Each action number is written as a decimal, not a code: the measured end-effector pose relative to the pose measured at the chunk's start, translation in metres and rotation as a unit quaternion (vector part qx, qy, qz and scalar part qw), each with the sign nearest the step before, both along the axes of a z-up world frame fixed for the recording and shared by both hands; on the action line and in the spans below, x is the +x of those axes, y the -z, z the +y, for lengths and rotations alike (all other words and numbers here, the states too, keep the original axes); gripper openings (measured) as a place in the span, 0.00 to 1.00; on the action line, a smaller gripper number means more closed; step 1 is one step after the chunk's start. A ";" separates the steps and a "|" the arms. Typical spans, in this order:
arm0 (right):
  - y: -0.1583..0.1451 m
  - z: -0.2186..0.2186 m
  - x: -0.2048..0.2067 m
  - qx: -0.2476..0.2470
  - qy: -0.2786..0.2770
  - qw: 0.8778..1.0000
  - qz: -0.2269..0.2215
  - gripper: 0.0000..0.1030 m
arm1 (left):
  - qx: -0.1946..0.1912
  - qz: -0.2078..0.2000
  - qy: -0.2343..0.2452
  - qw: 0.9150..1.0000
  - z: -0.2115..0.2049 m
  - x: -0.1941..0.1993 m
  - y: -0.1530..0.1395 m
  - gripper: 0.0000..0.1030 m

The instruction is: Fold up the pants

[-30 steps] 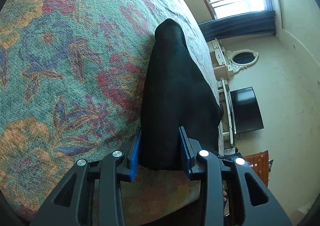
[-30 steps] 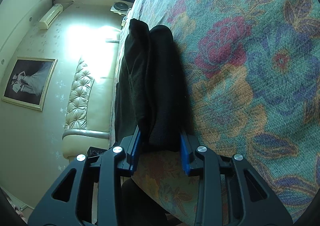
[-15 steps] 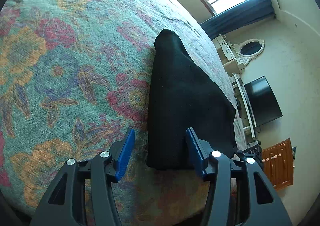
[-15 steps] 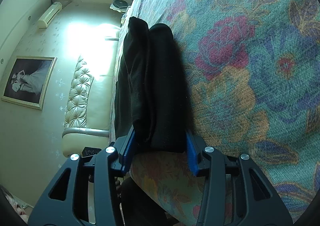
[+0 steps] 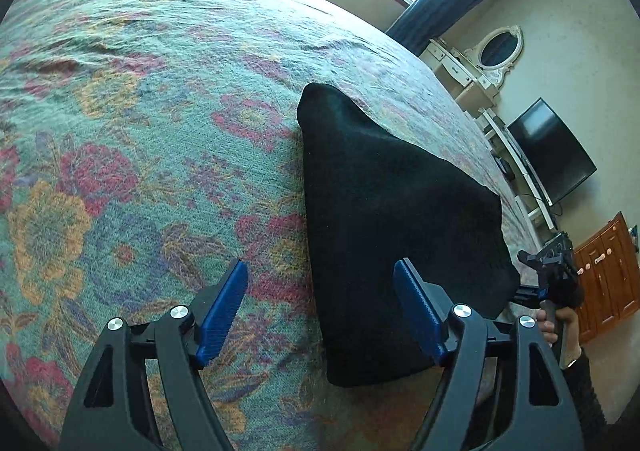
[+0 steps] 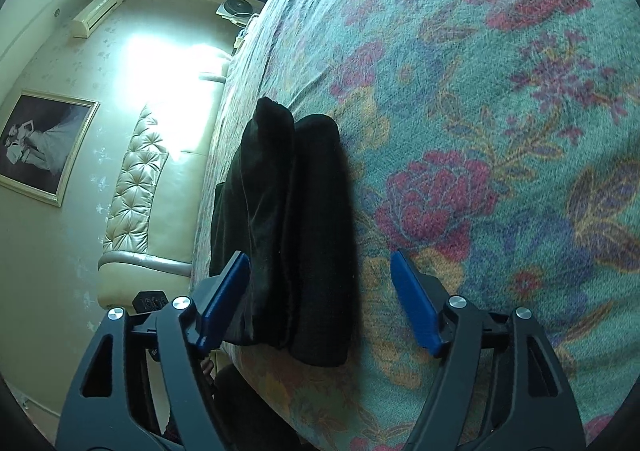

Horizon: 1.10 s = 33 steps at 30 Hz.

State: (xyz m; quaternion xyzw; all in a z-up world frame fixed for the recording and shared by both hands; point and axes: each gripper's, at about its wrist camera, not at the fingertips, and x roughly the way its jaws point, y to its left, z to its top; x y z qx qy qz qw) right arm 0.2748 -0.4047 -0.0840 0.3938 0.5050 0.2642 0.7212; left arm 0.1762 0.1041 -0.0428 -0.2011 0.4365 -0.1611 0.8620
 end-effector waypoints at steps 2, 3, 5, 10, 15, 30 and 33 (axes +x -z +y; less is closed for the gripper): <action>-0.001 0.007 0.011 -0.009 -0.013 1.000 -0.001 0.74 | 0.005 0.002 0.003 1.000 0.000 0.007 0.002 0.72; -0.002 0.011 0.015 -0.012 -0.019 1.000 -0.001 0.75 | 0.007 0.005 0.003 1.000 0.001 0.010 0.003 0.72; -0.002 0.019 0.024 -0.013 -0.034 0.999 -0.002 0.77 | 0.013 0.012 0.006 1.000 0.002 0.017 0.006 0.73; -0.001 0.037 0.042 0.003 -0.057 0.998 -0.004 0.80 | 0.015 0.012 0.016 1.000 0.002 0.030 0.008 0.73; 0.001 0.047 0.053 0.016 -0.066 0.998 -0.002 0.81 | 0.010 0.015 0.020 1.000 0.000 0.040 0.008 0.73; 0.001 0.044 0.088 0.027 -0.008 1.000 -0.009 0.81 | -0.005 0.028 0.019 0.999 -0.004 0.086 0.014 0.75; 0.004 0.044 0.096 0.031 -0.010 0.999 -0.002 0.81 | -0.007 0.027 0.019 0.999 -0.003 0.101 0.014 0.77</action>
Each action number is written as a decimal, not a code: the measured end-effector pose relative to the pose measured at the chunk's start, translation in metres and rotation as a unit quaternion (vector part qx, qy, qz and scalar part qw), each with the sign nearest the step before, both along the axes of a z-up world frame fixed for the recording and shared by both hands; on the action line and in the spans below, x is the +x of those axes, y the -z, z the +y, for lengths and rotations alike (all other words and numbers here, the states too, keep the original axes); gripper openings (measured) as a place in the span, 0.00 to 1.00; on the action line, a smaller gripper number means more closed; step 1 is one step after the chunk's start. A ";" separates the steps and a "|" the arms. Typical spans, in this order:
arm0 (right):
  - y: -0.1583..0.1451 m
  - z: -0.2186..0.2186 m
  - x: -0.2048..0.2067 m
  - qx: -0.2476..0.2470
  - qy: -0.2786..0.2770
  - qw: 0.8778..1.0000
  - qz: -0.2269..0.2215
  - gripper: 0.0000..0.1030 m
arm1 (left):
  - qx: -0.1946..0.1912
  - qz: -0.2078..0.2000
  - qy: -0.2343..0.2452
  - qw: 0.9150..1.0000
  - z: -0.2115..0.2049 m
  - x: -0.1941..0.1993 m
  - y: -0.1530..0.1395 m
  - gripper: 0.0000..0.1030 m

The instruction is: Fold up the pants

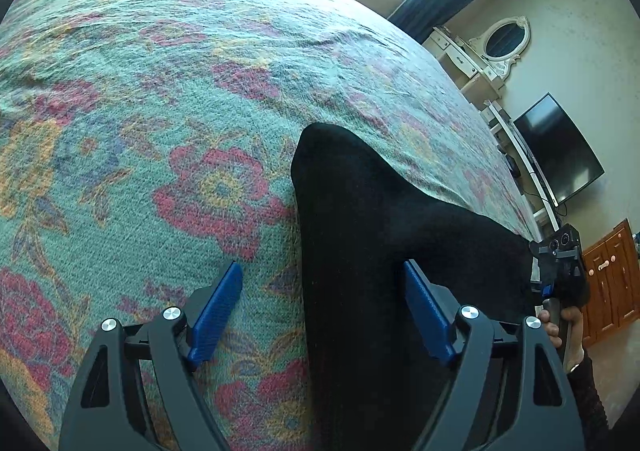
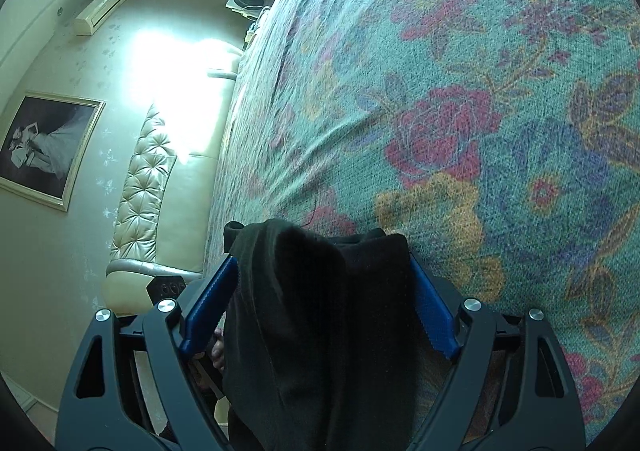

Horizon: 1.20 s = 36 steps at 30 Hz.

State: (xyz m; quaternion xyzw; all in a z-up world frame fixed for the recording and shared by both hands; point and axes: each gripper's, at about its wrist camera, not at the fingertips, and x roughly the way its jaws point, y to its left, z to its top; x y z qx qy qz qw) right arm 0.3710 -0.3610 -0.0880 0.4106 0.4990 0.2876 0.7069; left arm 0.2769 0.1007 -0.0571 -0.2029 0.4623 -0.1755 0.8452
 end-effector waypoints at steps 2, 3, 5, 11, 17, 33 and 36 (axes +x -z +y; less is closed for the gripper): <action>0.000 0.002 0.004 -0.001 -0.007 1.000 0.001 0.81 | -0.014 0.000 -0.001 1.000 0.002 0.008 0.000 0.77; 0.000 0.002 0.005 -0.002 -0.010 1.000 0.001 0.81 | -0.023 0.002 -0.002 1.000 0.003 0.011 0.001 0.77; 0.001 0.003 0.007 0.000 -0.012 1.000 0.001 0.81 | -0.040 0.011 -0.001 0.999 0.004 0.020 0.004 0.79; -0.001 0.017 0.016 -0.024 -0.019 1.000 0.002 0.59 | -0.054 0.017 -0.010 0.998 0.004 0.040 0.004 0.82; 0.009 0.008 0.015 -0.012 -0.013 1.000 -0.001 0.39 | -0.010 0.000 -0.002 1.000 -0.005 0.049 0.003 0.78; 0.000 0.017 0.028 -0.032 -0.011 0.999 -0.029 0.35 | 0.074 -0.036 -0.002 0.997 -0.025 0.050 -0.002 0.40; 0.003 0.015 0.028 -0.029 -0.010 0.999 -0.028 0.35 | 0.073 -0.036 -0.005 0.997 -0.025 0.052 -0.002 0.39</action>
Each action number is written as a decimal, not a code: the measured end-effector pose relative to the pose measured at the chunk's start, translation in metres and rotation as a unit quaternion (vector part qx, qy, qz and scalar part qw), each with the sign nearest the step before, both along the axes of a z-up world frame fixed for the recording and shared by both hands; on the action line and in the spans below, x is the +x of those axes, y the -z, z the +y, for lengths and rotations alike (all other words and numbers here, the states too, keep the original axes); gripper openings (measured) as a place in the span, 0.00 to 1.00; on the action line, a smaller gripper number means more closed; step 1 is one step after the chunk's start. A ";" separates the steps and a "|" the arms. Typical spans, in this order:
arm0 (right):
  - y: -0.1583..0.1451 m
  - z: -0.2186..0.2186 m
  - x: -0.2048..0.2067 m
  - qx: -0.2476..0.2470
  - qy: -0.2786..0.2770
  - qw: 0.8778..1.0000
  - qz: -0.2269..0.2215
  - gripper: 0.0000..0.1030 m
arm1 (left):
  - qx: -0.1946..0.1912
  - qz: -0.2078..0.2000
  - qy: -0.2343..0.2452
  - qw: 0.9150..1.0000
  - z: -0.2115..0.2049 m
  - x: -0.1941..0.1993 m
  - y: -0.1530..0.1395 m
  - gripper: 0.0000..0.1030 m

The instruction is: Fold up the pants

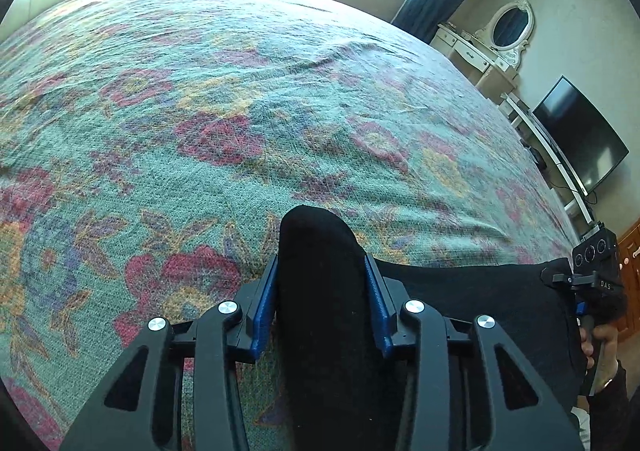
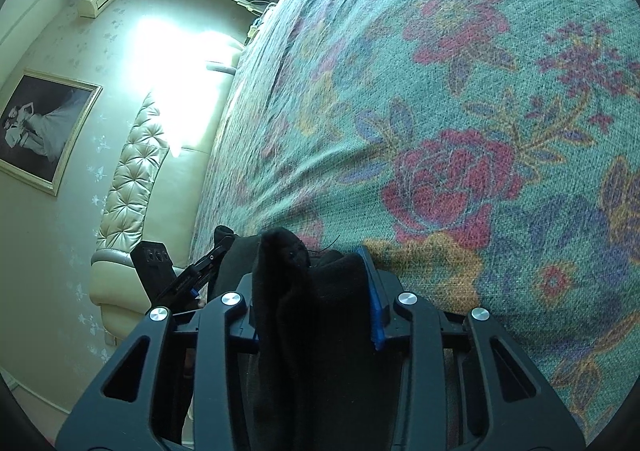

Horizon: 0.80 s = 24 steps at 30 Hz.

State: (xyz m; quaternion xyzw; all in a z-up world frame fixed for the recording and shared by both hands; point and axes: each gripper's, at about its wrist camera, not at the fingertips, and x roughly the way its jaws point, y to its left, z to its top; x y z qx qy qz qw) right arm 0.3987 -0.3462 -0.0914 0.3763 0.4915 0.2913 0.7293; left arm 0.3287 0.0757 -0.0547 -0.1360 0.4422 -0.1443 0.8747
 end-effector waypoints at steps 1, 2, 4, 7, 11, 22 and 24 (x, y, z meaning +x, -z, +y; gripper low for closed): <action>0.001 -0.001 0.000 0.002 0.000 1.000 0.000 0.35 | -0.002 0.000 0.000 1.000 0.001 0.000 0.000 0.39; 0.003 -0.002 -0.002 0.004 0.001 1.000 0.003 0.35 | -0.003 0.000 0.000 1.000 0.001 0.001 0.001 0.39; 0.007 -0.006 -0.003 0.013 0.002 1.000 0.013 0.37 | -0.007 0.000 0.001 1.000 0.001 0.001 0.002 0.40; 0.006 -0.009 -0.008 0.016 -0.004 1.000 0.019 0.46 | -0.002 -0.001 0.008 1.000 0.000 -0.001 0.000 0.42; 0.003 -0.014 -0.018 0.020 -0.019 0.999 0.022 0.61 | -0.004 0.000 0.014 1.000 0.003 -0.007 -0.004 0.46; -0.003 -0.009 -0.055 0.012 -0.077 0.997 0.009 0.77 | -0.094 0.038 0.020 0.995 0.027 -0.045 0.005 0.69; -0.004 -0.007 -0.057 0.008 -0.078 0.997 0.009 0.77 | -0.113 0.048 0.022 0.992 0.029 -0.052 0.007 0.71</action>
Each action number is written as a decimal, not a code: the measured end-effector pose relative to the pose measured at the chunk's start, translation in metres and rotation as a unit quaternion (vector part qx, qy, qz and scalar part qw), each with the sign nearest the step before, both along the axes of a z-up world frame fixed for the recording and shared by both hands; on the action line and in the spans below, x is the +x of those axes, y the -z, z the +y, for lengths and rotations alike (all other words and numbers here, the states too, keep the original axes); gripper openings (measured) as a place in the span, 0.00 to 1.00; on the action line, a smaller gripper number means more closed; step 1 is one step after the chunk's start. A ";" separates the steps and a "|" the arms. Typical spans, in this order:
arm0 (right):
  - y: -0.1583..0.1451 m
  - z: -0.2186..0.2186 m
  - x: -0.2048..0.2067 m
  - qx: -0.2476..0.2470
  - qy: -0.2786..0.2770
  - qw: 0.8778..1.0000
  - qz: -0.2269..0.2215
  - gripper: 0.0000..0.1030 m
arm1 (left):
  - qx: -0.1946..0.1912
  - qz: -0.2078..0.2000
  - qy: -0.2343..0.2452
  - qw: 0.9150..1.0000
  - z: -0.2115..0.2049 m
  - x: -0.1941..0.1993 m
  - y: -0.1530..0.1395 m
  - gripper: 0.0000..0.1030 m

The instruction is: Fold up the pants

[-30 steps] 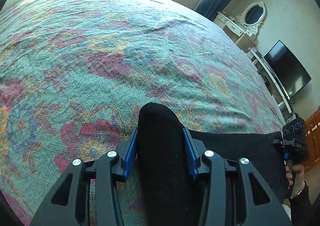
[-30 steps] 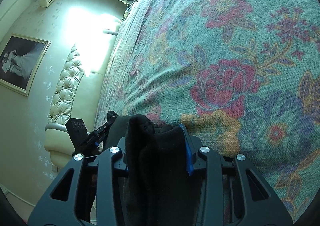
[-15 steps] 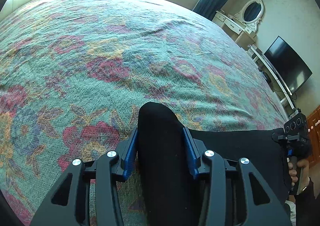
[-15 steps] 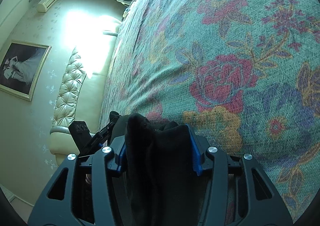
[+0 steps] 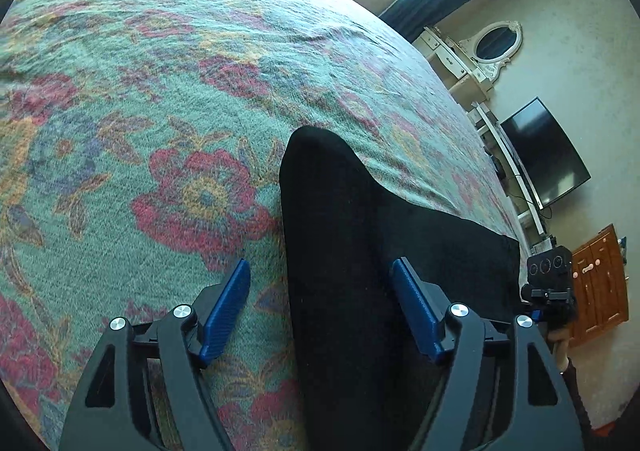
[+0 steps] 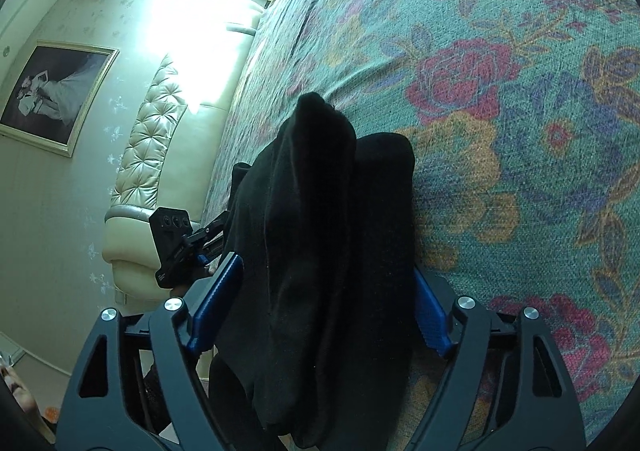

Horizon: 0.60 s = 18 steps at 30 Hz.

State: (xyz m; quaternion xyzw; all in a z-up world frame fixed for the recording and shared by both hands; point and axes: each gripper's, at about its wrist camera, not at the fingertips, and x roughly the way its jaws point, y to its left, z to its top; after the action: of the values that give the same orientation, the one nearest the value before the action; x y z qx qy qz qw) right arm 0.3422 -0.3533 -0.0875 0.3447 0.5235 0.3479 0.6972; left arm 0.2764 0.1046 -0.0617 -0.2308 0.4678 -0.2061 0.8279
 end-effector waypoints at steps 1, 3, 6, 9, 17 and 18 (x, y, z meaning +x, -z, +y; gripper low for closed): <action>-0.001 0.002 -0.001 -0.003 0.003 1.000 -0.001 0.77 | -0.004 0.002 0.004 1.000 0.000 -0.003 0.001 0.73; -0.001 0.004 -0.002 -0.011 0.008 1.000 0.003 0.71 | 0.005 -0.005 0.010 1.000 -0.003 -0.007 0.000 0.73; 0.005 0.001 -0.004 -0.006 0.020 1.000 0.017 0.43 | 0.027 -0.017 0.008 0.999 -0.011 -0.011 0.000 0.73; 0.003 -0.006 -0.009 0.000 0.034 0.999 0.012 0.31 | 0.022 -0.016 0.001 1.000 -0.013 -0.013 0.000 0.73; 0.015 -0.022 -0.014 0.039 0.039 0.998 0.026 0.43 | 0.002 -0.009 0.008 1.000 -0.011 -0.031 0.002 0.73; 0.013 -0.026 -0.018 0.041 0.039 0.998 0.028 0.46 | -0.008 -0.005 0.006 1.000 -0.007 -0.035 0.002 0.73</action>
State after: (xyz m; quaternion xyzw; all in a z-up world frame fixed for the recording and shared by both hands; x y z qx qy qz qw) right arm 0.3245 -0.3795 -0.1006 0.4029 0.5145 0.3312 0.6807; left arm 0.2412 0.0974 -0.0639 -0.2329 0.4632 -0.2162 0.8273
